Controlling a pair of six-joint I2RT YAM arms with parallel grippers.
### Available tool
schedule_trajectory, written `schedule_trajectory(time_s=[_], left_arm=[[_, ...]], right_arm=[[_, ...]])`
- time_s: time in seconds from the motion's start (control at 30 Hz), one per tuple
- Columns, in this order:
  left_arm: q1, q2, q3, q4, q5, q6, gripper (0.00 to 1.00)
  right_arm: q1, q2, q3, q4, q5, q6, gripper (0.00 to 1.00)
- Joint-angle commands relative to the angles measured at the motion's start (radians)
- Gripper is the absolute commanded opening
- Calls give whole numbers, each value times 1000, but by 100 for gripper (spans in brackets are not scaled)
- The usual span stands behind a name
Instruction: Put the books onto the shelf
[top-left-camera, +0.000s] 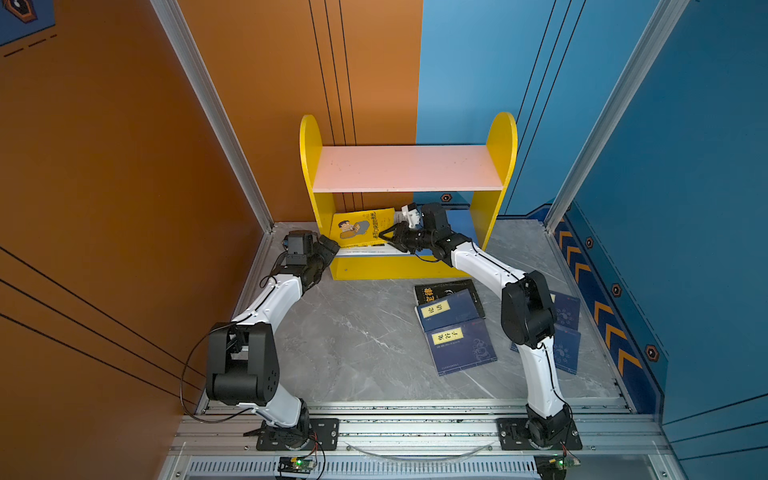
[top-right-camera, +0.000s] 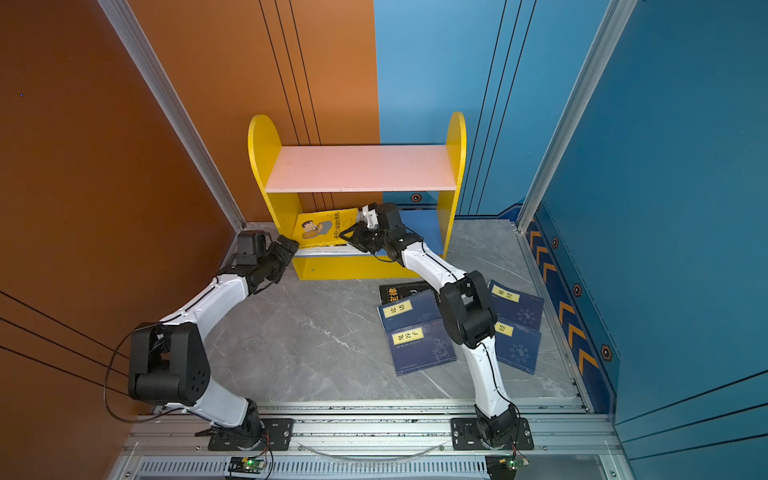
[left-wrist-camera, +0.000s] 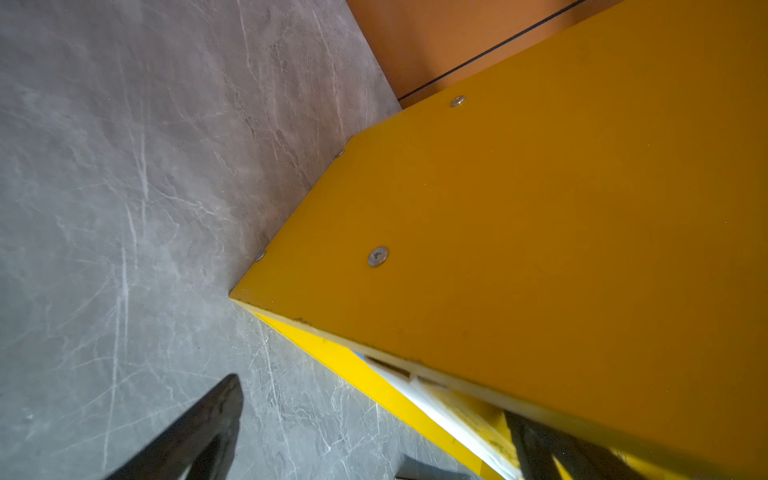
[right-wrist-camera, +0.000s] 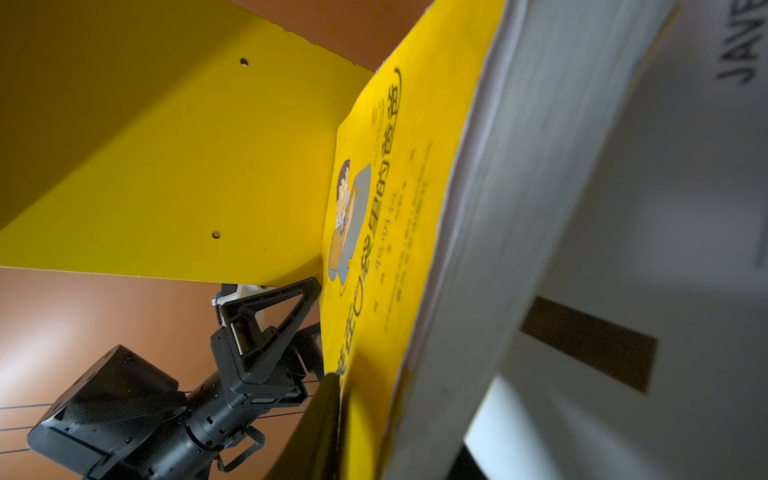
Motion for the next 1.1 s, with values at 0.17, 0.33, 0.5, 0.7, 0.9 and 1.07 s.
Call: schedule_trajectory(time_s=[0.17,0.33,0.5,0.7,0.9,1.07], left_arm=[[7,1,-35,-48,-35,-5,98],[7,7,-33,-40,-31,-10,98],[5,9,-28,-36,-24,-13,98],[4,5,-28,-29,-17,-19,98],[-1,2,-31,-25,-11,-21,98],[-1,-10,-37,-24,-11,-21,98]], right_arm=[[-14,-20,61,-126,68,-96,52],[-27,-32,72,-187,101,-127,53],[-27,-30,105,-279,149,-176,48],[-20,-19,135,-298,168,-190,30],[-11,4,187,-337,178,-210,26],[-8,14,202,-339,180,-209,25]])
